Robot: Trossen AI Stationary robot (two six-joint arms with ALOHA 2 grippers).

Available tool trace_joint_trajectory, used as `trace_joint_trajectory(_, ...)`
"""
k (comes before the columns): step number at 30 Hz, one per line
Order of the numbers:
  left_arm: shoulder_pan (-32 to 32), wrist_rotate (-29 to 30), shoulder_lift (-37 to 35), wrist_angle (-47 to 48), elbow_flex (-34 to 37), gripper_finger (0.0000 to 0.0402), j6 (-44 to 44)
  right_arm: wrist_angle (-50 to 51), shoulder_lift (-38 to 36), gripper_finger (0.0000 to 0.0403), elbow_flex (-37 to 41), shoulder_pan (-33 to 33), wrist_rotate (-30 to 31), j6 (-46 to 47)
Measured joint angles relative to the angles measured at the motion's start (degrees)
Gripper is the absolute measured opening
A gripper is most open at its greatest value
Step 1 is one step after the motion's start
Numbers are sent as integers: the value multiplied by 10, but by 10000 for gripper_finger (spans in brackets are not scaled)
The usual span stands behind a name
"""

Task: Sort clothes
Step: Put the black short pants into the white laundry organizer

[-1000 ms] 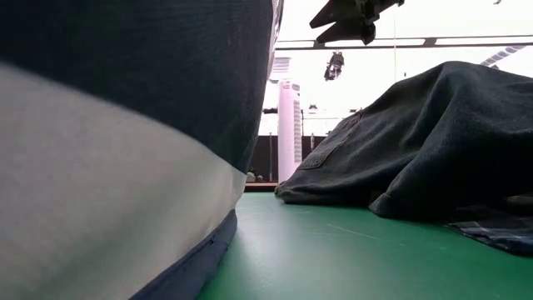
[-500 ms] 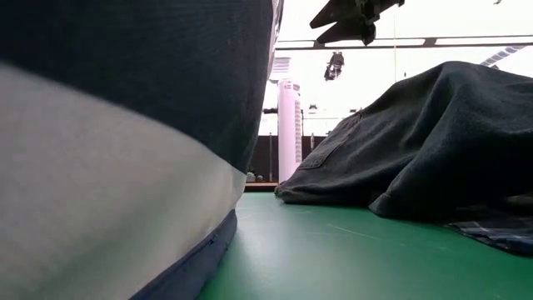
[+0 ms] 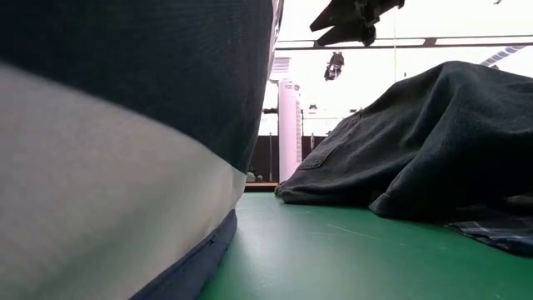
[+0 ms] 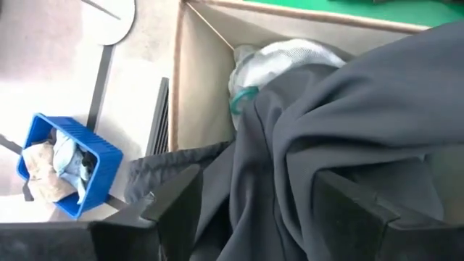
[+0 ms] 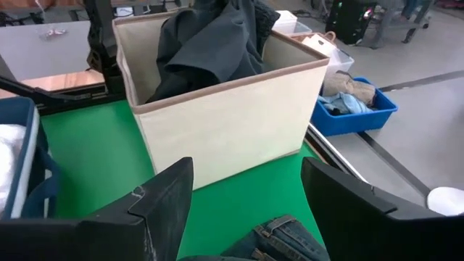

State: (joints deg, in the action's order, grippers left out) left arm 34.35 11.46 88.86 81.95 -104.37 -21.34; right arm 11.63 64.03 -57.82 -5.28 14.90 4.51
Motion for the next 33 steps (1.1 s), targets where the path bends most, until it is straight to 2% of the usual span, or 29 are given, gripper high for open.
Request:
trace_joint_trajectory(10, 0, 4, -1, 10, -63, 226, 17, -1, 0, 242, 0, 0, 2, 0)
trace_joint_trajectory(13, 0, 15, -1, 43, -64, 212, 20, -1, 0, 243, 0, 0, 2, -1)
trace_joint_trajectory(16, 0, 17, -2, 75, -29, 163, 16, -1, 0, 247, 0, 0, 2, -1)
trace_joint_trajectory(21, 5, 57, -2, 74, 44, 23, 84, -1, 0, 248, 0, 0, 2, -6)
trace_joint_trajectory(23, 9, 61, -3, 43, 72, 14, 109, -1, 0, 244, 0, 0, 2, -7)
trace_joint_trajectory(26, 8, 55, -7, 0, 113, 10, 98, -1, 0, 239, 0, 0, 2, -6)
trace_joint_trajectory(33, 10, -24, -7, -41, 193, 1, 79, 0, 0, 243, 1, 0, 2, -5)
